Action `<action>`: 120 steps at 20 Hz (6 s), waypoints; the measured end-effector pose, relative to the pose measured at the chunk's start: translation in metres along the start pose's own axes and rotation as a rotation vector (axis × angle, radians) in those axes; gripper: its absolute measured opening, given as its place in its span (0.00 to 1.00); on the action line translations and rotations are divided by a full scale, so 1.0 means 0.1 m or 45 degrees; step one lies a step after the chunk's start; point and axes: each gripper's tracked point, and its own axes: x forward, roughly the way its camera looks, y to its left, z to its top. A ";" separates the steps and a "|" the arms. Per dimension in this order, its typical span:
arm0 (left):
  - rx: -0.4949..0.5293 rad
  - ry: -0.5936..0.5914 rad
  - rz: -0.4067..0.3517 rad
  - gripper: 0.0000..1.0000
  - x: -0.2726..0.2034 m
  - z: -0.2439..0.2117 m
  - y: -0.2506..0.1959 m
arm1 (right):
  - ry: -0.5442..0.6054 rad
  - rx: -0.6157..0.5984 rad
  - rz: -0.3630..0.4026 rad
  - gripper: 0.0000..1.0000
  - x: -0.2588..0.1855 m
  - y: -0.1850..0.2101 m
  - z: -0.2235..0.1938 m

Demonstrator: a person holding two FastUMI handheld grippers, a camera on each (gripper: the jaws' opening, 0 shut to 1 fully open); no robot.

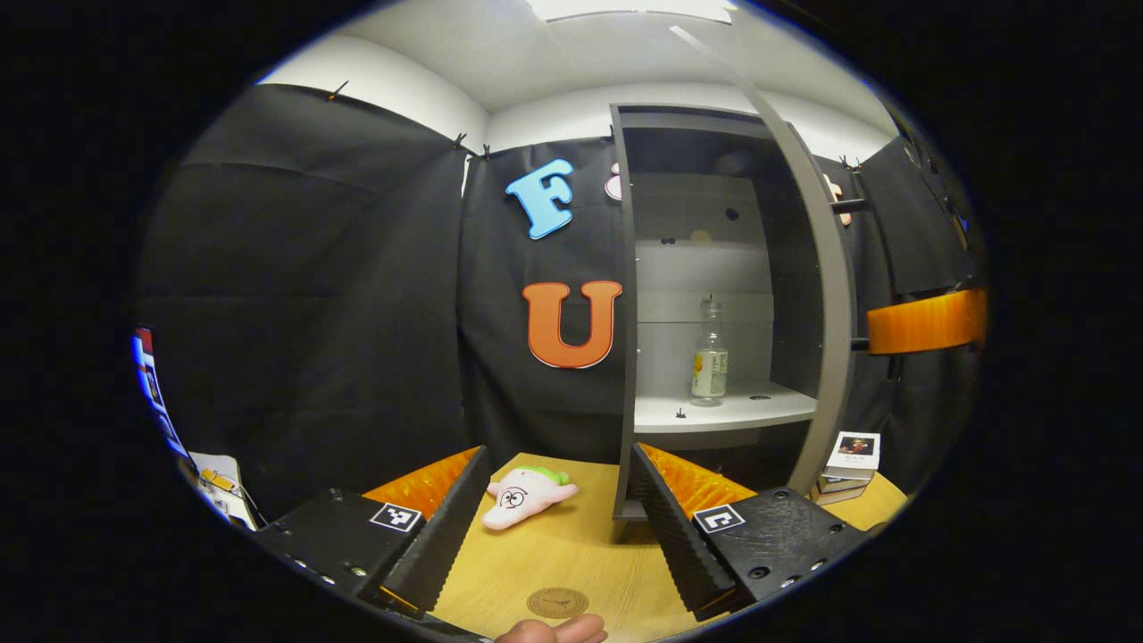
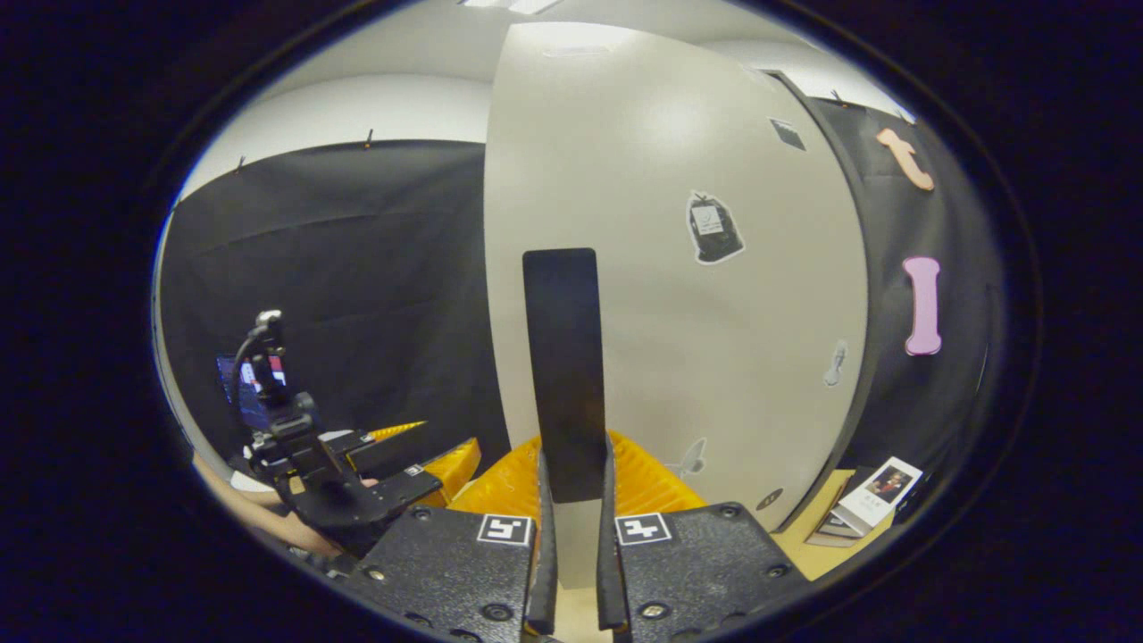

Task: Open the cabinet door with the right hand, grasp the bottle in the cabinet with the left hand and place it on the coaster, then close the cabinet door with the right hand.

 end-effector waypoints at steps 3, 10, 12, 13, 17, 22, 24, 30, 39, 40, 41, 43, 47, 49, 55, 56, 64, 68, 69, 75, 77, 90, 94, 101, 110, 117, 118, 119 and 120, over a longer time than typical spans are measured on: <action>0.032 0.009 -0.005 0.95 0.04 0.08 -0.18 | -0.021 0.047 -0.016 0.22 -0.01 -0.09 -0.01; 0.070 0.023 -0.141 0.94 0.31 0.14 -0.93 | -0.058 0.144 -0.229 0.19 -0.29 -0.23 -0.03; 0.062 0.010 -0.199 0.94 0.46 0.16 -1.23 | -0.062 0.185 -0.292 0.20 -0.35 -0.25 -0.05; 0.055 0.008 -0.231 0.94 0.55 0.17 -1.39 | -0.068 0.195 -0.330 0.18 -0.36 -0.26 -0.06; 0.033 -0.003 -0.303 0.95 0.98 0.22 -1.85 | -0.100 0.155 -0.508 0.19 -0.50 -0.42 -0.13; 0.066 -0.020 -0.330 0.97 1.54 0.28 -2.18 | -0.114 0.152 -0.698 0.23 -0.75 -0.68 -0.11; 0.066 0.001 -0.339 0.96 1.78 0.26 -2.26 | -0.108 0.158 -0.718 0.28 -0.77 -0.74 -0.14; -0.044 0.045 -0.289 0.96 2.47 0.25 -2.25 | -0.095 0.009 -0.928 0.72 -0.95 -0.90 -0.11; -0.022 0.042 -0.240 0.96 3.33 0.38 -2.37 | -0.100 0.078 -1.030 0.86 -0.97 -0.91 -0.12; -0.027 0.047 -0.256 0.96 3.37 0.39 -2.40 | -0.102 0.083 -1.038 0.87 -0.97 -0.91 -0.13; -0.022 0.046 -0.264 0.96 3.42 0.39 -2.44 | -0.105 0.086 -1.053 0.86 -0.98 -0.91 -0.13; -0.007 0.046 -0.256 0.96 3.55 0.36 -2.46 | -0.108 0.098 -1.075 0.86 -0.98 -0.93 -0.13; -0.007 0.059 -0.237 0.65 3.56 0.36 -2.47 | -0.110 0.108 -1.093 0.87 -0.98 -0.92 -0.13; -0.023 0.071 -0.261 0.76 3.49 0.37 -2.48 | -0.112 0.113 -1.094 0.87 -0.99 -0.92 -0.13; -0.030 0.114 -0.310 0.74 3.05 0.37 -2.41 | -0.145 0.126 -1.065 0.87 -0.98 -0.93 -0.14; -0.022 0.116 -0.337 0.73 2.95 0.39 -2.42 | -0.156 0.133 -1.053 0.87 -0.98 -0.93 -0.14; 0.135 0.042 -0.385 0.61 1.92 0.52 -2.04 | -0.167 0.271 -0.894 0.86 -0.89 -0.94 -0.35; 0.180 0.013 -0.337 0.70 1.43 0.36 -1.63 | -0.186 0.284 -0.829 0.86 -0.88 -0.95 -0.37; 0.179 0.001 -0.311 0.70 1.32 0.30 -1.49 | -0.170 0.283 -0.823 0.84 -0.85 -0.96 -0.40; 0.123 0.067 -0.102 0.70 0.73 -0.59 -0.72 | -0.112 0.301 -0.892 0.89 -0.83 -1.08 -0.66; 0.078 0.129 -0.068 0.70 0.63 -1.05 -0.58 | -0.018 0.295 -0.934 0.90 -0.83 -1.12 -0.97; -0.051 0.161 0.140 0.71 0.62 -2.52 0.10 | 0.669 0.375 -0.905 0.95 -0.78 -0.99 -2.88; -0.043 0.210 0.158 0.70 0.54 -2.86 0.12 | 0.729 0.383 -0.876 0.97 -0.77 -0.84 -3.05; 0.000 0.155 0.175 0.70 0.55 -2.93 0.17 | 0.771 0.396 -0.847 0.97 -0.69 -0.77 -3.13; -0.094 0.173 0.164 0.97 0.62 -3.00 0.23 | 0.762 0.422 -0.778 0.97 -0.49 -0.65 -3.16; -0.117 0.135 0.153 0.95 0.63 -2.95 0.22 | 0.752 0.418 -0.772 0.97 -0.47 -0.66 -3.16; -0.123 0.134 0.144 0.95 0.61 -2.93 0.21 | 0.751 0.420 -0.769 0.97 -0.47 -0.65 -3.16; -0.119 0.123 0.130 0.95 0.60 -2.89 0.19 | 0.753 0.419 -0.769 0.95 -0.48 -0.65 -3.15; -0.104 0.114 0.121 0.95 0.60 -2.85 0.17 | 0.752 0.420 -0.768 0.95 -0.48 -0.65 -3.16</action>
